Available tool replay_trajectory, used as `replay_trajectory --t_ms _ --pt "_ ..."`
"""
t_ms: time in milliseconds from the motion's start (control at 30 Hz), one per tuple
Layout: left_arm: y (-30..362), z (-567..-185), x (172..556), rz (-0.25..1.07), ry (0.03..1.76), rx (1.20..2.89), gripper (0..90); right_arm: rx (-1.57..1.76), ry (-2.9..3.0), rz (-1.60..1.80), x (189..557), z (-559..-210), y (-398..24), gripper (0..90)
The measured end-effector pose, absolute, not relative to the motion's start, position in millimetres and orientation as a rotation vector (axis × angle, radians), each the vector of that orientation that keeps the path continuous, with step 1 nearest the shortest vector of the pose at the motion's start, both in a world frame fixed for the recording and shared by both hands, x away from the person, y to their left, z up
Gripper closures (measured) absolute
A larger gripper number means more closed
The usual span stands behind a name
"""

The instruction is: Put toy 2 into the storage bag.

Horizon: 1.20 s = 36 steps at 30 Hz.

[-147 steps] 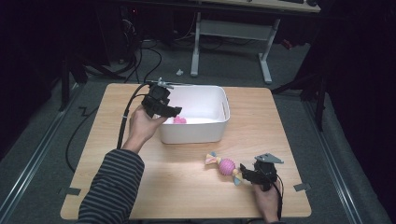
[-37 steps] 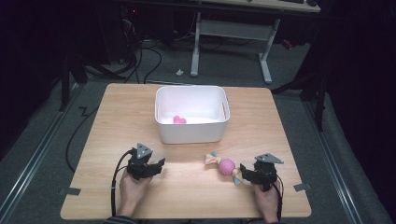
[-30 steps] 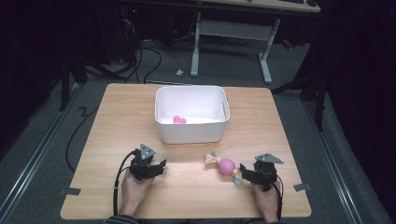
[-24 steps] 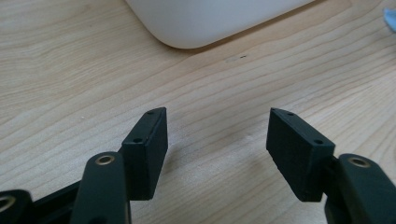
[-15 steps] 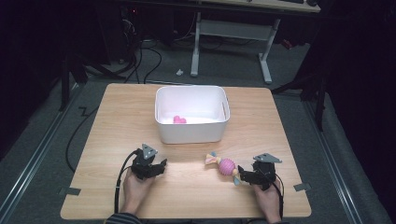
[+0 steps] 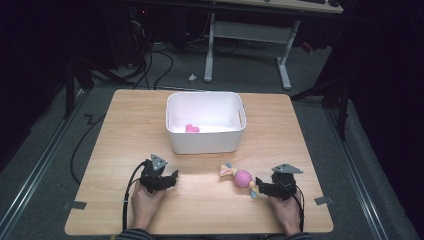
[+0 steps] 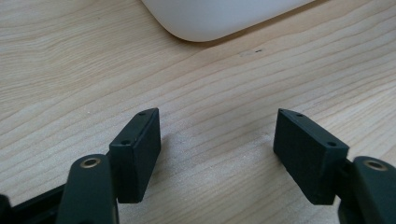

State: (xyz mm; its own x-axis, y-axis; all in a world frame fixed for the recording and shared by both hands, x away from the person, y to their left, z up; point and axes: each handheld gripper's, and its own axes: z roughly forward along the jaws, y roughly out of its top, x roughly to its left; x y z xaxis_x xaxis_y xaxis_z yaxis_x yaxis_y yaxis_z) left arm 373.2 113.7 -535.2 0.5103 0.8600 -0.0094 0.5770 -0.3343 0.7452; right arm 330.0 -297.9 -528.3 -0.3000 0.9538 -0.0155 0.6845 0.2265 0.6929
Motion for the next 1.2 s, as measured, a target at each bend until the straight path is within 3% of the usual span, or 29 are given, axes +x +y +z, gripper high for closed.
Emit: replay_trajectory --t_ms 633,1200 --pt "114 -535 373 0.510 1.167 2.048 31.3 1.461 2.054 0.980 315 -498 -302 30.7" --pt "114 -535 373 0.507 1.168 2.047 31.1 1.326 2.186 1.052 304 -478 -282 30.0"
